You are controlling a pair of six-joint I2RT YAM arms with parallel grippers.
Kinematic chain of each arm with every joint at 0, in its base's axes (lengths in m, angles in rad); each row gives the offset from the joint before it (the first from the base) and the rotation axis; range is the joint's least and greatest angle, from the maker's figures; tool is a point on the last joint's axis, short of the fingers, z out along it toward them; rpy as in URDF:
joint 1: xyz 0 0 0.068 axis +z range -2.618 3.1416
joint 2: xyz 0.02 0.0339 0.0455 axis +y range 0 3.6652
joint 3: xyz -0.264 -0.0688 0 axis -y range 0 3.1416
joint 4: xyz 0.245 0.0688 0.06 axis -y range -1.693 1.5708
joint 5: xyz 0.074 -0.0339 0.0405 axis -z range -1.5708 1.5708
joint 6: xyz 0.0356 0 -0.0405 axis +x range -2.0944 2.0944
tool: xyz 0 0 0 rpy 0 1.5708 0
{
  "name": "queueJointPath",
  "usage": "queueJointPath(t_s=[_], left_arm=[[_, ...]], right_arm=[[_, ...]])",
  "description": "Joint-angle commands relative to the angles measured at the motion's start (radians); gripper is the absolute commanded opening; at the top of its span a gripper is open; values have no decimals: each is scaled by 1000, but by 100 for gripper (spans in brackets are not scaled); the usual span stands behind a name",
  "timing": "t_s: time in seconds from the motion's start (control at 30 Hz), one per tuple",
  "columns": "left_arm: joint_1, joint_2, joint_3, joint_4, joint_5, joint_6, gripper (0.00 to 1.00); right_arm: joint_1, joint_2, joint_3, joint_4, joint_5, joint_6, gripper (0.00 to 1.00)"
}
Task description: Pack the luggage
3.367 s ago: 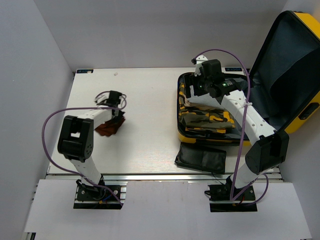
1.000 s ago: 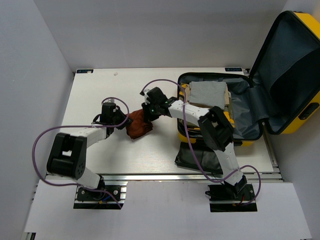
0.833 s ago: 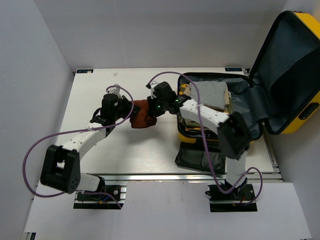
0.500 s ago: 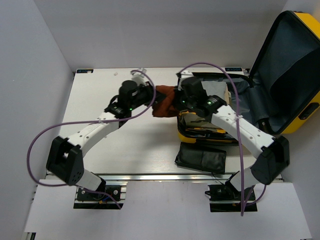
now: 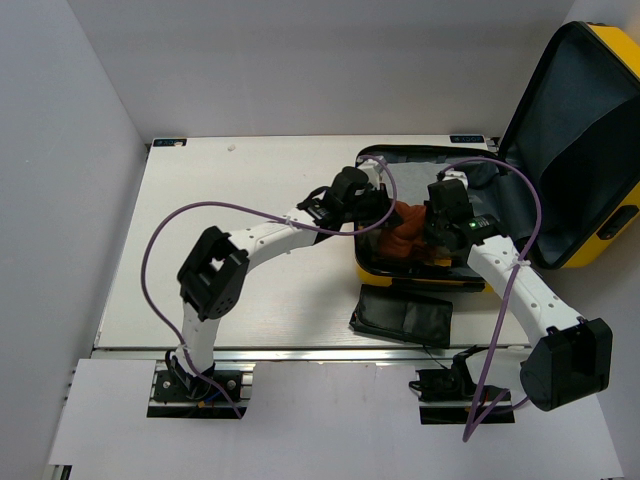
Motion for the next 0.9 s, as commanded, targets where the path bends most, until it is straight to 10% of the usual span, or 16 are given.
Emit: queueJointPath(t_s=[0.0,0.1,0.33,0.43,0.53,0.6,0.87], left_arm=[[-15,41,83,-98,-11,15,3],[-24,87,126,-129,-42,11,8],[-24,159,223,-236,-151,28,55],[-24,137,232,-255,-184,50,71],[-24,87,237,-262,-229,77,84],[-24,49,237,-273,-235,87,98],[-24,-129,194,-397,-304,173,98]], right_arm=[[-53,-7,-17,-3,5,-15,0],[-90,-6,-41,-1,-32,-20,0],[-139,68,-20,-7,-107,-31,1],[-144,60,-2,-14,-124,-41,51],[-142,31,14,-20,-132,-44,68],[-144,13,40,-32,-121,-48,74],[-141,-129,100,-96,-124,-49,89]])
